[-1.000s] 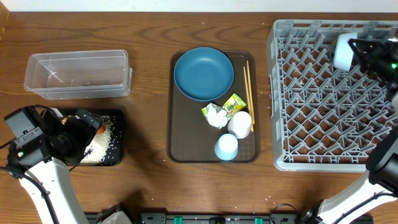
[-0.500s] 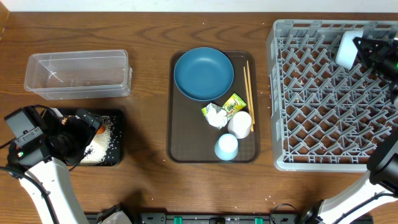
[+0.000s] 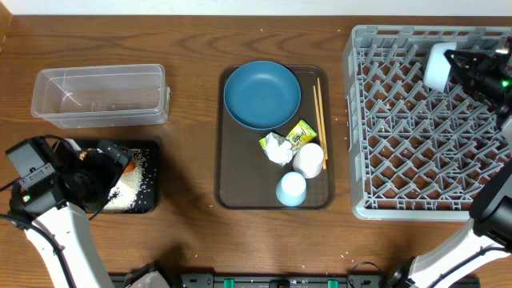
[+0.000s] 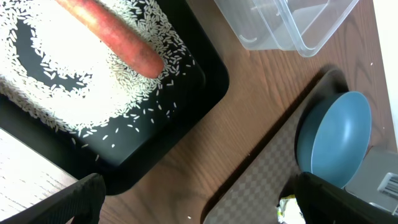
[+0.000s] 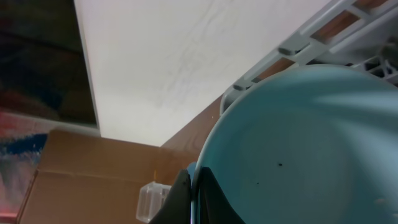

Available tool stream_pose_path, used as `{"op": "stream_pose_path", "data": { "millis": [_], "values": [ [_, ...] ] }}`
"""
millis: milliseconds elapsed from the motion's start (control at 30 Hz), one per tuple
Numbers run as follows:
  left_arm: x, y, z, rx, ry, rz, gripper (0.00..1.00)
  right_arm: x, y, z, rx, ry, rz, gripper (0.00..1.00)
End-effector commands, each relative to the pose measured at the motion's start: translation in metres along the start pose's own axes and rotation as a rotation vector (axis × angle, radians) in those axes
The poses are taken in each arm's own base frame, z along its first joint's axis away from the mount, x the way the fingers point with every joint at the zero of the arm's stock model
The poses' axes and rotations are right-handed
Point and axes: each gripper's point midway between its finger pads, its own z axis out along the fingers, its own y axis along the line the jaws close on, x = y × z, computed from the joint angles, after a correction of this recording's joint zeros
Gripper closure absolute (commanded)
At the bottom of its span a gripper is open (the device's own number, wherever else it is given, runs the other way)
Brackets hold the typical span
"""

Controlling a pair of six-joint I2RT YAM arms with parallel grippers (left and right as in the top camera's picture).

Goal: Sort waste into correct bins and load items into the dishwasher rack

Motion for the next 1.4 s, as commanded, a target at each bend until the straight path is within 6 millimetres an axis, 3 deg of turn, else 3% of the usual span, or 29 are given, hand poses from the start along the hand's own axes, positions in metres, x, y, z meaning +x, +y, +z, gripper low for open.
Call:
{"op": "stream_pose_path", "data": {
  "millis": [0, 367, 1367],
  "values": [
    [0.000, 0.000, 0.000, 0.006, 0.003, 0.017, 0.02, 0.007, -0.005, 0.012, 0.004, 0.020, -0.015, 0.99],
    [0.000, 0.000, 0.000, 0.006, 0.003, 0.017, 0.02, 0.008, -0.006, 0.018, 0.020, 0.016, -0.033, 0.99],
    [0.000, 0.000, 0.000, 0.006, 0.003, 0.017, 0.02, -0.018, -0.020, -0.035, 0.015, -0.062, 0.011, 0.99]
  ]
}}
